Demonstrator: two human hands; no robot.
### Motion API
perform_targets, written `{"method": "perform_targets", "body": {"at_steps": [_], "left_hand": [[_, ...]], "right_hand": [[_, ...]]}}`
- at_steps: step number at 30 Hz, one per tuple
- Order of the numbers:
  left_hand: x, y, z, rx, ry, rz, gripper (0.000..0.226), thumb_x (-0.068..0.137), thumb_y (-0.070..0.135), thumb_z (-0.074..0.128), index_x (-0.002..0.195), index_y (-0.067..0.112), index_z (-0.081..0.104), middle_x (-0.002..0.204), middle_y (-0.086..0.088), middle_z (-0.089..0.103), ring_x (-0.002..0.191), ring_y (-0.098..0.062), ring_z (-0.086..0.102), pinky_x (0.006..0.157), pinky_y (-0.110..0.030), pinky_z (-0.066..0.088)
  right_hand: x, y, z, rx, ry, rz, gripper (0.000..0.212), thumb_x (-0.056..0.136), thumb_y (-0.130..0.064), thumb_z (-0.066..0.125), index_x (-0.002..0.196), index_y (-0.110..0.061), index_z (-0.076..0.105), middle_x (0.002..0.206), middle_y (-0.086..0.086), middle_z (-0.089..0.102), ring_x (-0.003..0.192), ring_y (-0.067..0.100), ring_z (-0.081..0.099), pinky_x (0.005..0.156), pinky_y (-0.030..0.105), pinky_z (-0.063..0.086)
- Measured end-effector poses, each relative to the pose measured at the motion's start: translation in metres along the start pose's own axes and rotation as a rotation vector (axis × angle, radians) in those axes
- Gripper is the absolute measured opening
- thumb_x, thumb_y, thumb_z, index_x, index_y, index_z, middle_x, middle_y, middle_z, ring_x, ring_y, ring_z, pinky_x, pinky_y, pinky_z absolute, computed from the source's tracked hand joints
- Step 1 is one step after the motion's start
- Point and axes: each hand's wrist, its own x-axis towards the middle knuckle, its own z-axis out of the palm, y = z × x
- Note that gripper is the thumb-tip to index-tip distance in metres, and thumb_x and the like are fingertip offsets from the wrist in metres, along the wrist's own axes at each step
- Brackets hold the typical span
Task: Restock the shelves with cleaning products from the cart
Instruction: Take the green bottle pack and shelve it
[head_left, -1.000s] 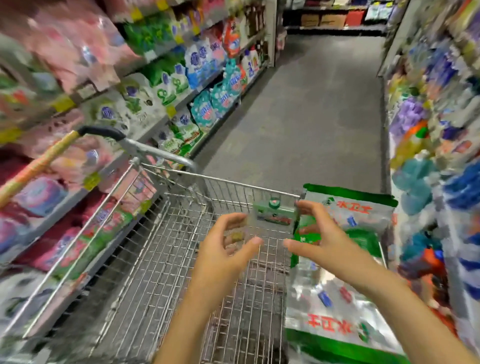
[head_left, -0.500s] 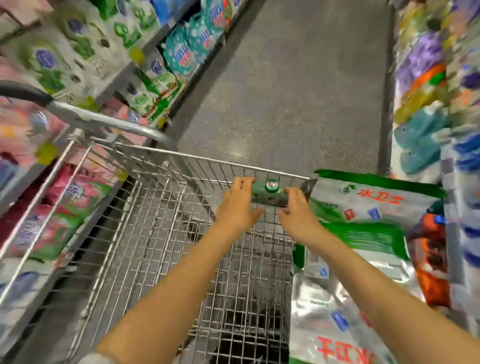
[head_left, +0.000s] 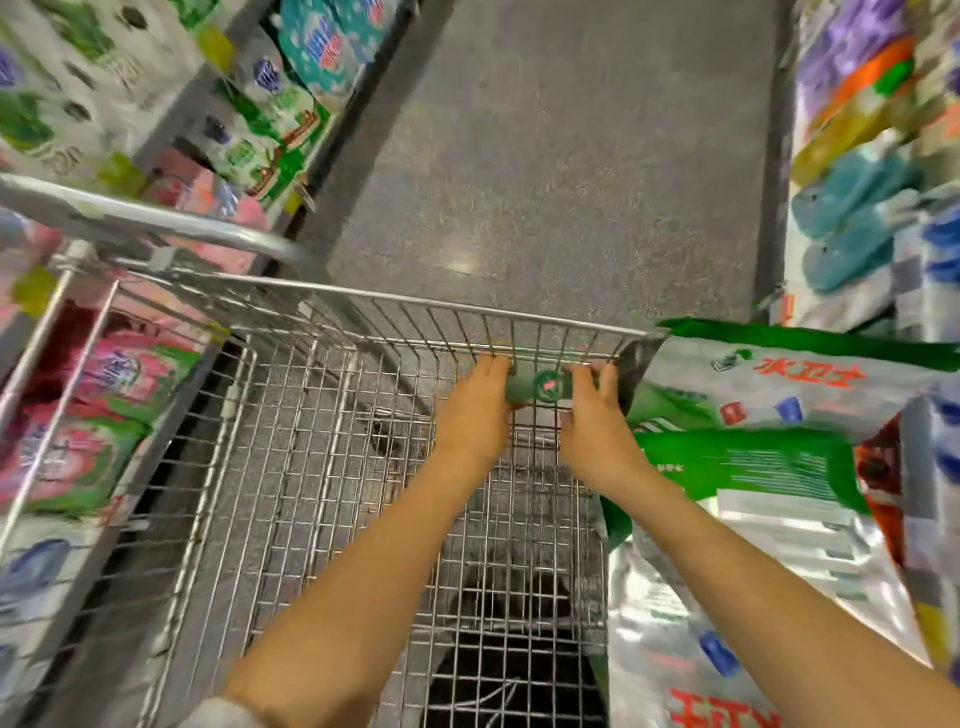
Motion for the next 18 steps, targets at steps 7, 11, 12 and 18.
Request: {"method": "perform_targets", "body": {"at_steps": [7, 11, 12, 18], "left_hand": [[-0.022, 0.0, -0.02, -0.301, 0.007, -0.048, 0.023, 0.091, 0.0, 0.055, 0.089, 0.02, 0.046, 0.095, 0.007, 0.049, 0.085, -0.014, 0.052, 0.078, -0.029, 0.048], [-0.047, -0.003, -0.05, -0.442, 0.018, -0.051, 0.017, 0.091, 0.005, 0.058, 0.092, 0.02, 0.048, 0.098, 0.006, 0.053, 0.076, -0.015, 0.061, 0.064, -0.02, 0.055], [-0.053, -0.004, -0.06, -0.463, 0.021, -0.042, 0.018, 0.091, 0.006, 0.059, 0.093, 0.021, 0.049, 0.099, 0.007, 0.054, 0.073, -0.013, 0.062, 0.059, -0.017, 0.054], [-0.085, 0.015, -0.117, -0.533, 0.13, 0.027, 0.019, 0.087, 0.013, 0.067, 0.094, 0.024, 0.053, 0.089, 0.012, 0.058, 0.071, -0.013, 0.06, 0.065, -0.031, 0.055]], "right_hand": [[-0.011, -0.002, -0.004, 0.134, 0.115, -0.146, 0.048, 0.092, 0.002, 0.054, 0.136, -0.006, 0.038, 0.141, 0.011, 0.027, 0.115, 0.029, 0.052, 0.104, 0.031, 0.04], [-0.03, -0.006, -0.008, 0.221, 0.166, -0.267, 0.053, 0.094, -0.006, 0.056, 0.141, -0.024, 0.038, 0.144, 0.005, 0.025, 0.114, 0.014, 0.051, 0.104, 0.025, 0.042], [-0.035, -0.007, -0.011, 0.248, 0.188, -0.299, 0.054, 0.094, -0.009, 0.056, 0.141, -0.028, 0.037, 0.136, 0.001, 0.032, 0.104, 0.003, 0.051, 0.097, 0.014, 0.043], [-0.059, -0.019, -0.048, 0.571, 0.236, -0.377, 0.037, 0.087, -0.019, 0.068, 0.113, -0.038, 0.05, 0.086, 0.009, 0.064, 0.063, 0.007, 0.053, 0.059, 0.031, 0.045]]}}
